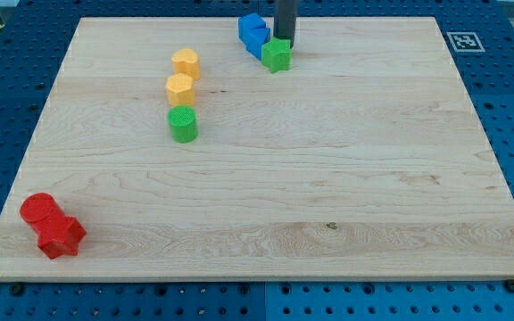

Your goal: Push the green star above the yellow heart

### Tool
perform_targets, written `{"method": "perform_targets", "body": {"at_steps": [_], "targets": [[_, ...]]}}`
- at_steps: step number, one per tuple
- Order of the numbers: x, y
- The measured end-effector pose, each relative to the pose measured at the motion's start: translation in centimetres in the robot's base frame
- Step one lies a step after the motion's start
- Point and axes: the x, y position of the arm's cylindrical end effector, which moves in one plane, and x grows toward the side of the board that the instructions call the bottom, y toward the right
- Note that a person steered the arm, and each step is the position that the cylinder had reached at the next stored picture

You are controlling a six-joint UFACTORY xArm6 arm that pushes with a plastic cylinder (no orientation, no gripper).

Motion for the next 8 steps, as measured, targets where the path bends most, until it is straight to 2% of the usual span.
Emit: {"method": "perform_targets", "body": {"at_steps": [2, 3, 5, 6, 8], "targets": [[4.0, 0.3], [4.3, 2.4], [10.8, 2.7], [10.5, 2.7], [7.0, 0.4]]}}
